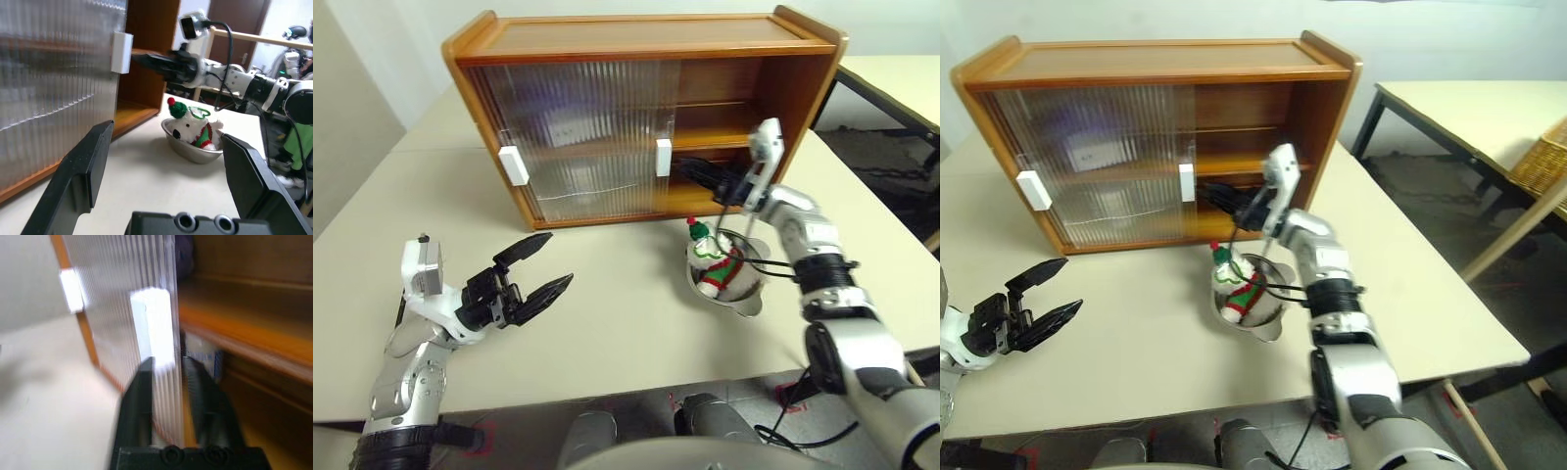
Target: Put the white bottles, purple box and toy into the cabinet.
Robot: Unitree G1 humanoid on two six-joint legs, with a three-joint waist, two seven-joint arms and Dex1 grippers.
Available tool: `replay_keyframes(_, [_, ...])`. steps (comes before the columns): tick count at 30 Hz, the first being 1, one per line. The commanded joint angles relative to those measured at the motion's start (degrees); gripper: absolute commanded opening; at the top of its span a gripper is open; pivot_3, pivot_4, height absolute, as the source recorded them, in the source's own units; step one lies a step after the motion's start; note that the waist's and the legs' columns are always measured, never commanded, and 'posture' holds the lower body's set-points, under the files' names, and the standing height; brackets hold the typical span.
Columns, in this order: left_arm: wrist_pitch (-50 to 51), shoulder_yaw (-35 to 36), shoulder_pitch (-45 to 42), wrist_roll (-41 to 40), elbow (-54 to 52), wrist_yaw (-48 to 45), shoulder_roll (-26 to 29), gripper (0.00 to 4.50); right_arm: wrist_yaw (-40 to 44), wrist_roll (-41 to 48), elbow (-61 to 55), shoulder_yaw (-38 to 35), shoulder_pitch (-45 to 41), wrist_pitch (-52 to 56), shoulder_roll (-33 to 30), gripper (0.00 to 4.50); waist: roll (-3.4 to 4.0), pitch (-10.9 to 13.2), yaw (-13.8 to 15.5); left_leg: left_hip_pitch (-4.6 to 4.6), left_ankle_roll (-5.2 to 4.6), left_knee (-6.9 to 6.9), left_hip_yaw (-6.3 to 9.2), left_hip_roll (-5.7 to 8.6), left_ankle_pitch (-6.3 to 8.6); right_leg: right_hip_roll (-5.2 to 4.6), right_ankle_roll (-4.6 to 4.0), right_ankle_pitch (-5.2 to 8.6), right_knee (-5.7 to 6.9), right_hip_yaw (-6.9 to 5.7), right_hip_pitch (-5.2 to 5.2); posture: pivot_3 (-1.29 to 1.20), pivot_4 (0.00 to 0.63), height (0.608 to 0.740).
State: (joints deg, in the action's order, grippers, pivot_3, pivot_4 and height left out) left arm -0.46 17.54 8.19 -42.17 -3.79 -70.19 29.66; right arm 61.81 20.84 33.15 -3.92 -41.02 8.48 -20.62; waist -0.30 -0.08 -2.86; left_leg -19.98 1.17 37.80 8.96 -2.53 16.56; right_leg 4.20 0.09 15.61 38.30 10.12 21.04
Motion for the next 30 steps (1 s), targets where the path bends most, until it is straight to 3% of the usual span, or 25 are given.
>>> replay_keyframes(1, [-0.37,0.28,0.14,0.6,0.83,-0.49,-0.01,4.5,8.39,4.04,-5.23,-3.06,4.02,5.34,-8.79,2.46,0.0,0.0,0.65,-0.01,0.02,0.01,0.0,0.05,-0.01,-0.04,0.02,0.02,-0.01,0.01,-0.03,-0.04,0.001,0.74])
replay_keyframes(6, [-0.05,0.12,-0.07,0.25,0.86,-0.84,-0.09,4.5,19.91,9.22,-16.9,-2.03,12.67,16.51,-21.68,4.29,0.0,0.0,1.07,0.1,0.1,0.06,-0.14,0.12,-0.06,-0.01,0.1,0.1,0.02,0.08,-0.19,-0.05,0.003,0.74])
replay_keyframes(7, [0.0,0.08,-0.14,0.23,0.94,-0.95,-0.09,4.5,21.99,9.3,-19.72,-0.84,14.67,18.86,-24.54,4.43,0.01,0.0,0.98,0.14,0.11,0.06,-0.17,0.12,-0.06,0.02,0.11,0.11,0.04,0.08,-0.21,-0.05,0.003,0.74])
replay_keyframes(10, [0.11,0.05,-0.29,0.29,1.3,-1.32,0.02,4.5,24.56,8.78,-25.48,1.54,18.18,22.15,-29.41,4.43,-0.06,0.05,0.59,0.16,0.12,0.05,-0.32,0.13,-0.07,0.07,0.32,0.24,0.05,0.13,-0.5,-0.06,0.005,0.74])
replay_keyframes(12, [0.3,-0.05,-0.52,0.34,1.52,-1.63,0.19,4.5,23.91,9.62,-27.69,1.63,18.31,23.41,-29.37,4.43,-0.08,0.05,0.07,0.21,0.09,0.07,-0.39,0.16,-0.05,0.07,0.76,0.51,0.05,0.17,-0.57,-0.06,0.005,0.74])
replay_keyframes(18, [0.28,-0.09,-1.04,0.69,1.93,-1.91,0.23,4.5,19.96,5.62,-28.79,5.81,19.03,22.18,-26.32,4.43,-0.2,0.0,-0.05,0.47,0.01,0.14,-0.37,0.14,-0.07,0.05,0.71,0.47,0.06,0.19,-0.55,-0.06,0.001,0.74])
replay_keyframes(24, [0.11,0.45,-0.99,-0.06,1.37,-1.13,-0.6,4.5,16.24,1.19,-24.61,8.21,18.54,18.42,-23.54,4.43,-0.17,-0.02,0.09,0.23,-0.04,0.05,-0.3,0.12,-0.04,0.0,0.19,0.17,0.05,0.19,-0.28,-0.05,0.0,0.74])
replay_keyframes(30, [0.1,0.15,-0.74,0.59,1.24,-1.25,-0.12,4.5,14.44,-0.22,-21.8,9.74,16.69,17.64,-20.57,4.43,-0.17,-0.02,0.56,0.13,-0.08,0.02,-0.29,0.11,-0.02,0.01,0.27,0.22,0.05,0.17,-0.17,-0.04,0.0,0.74])
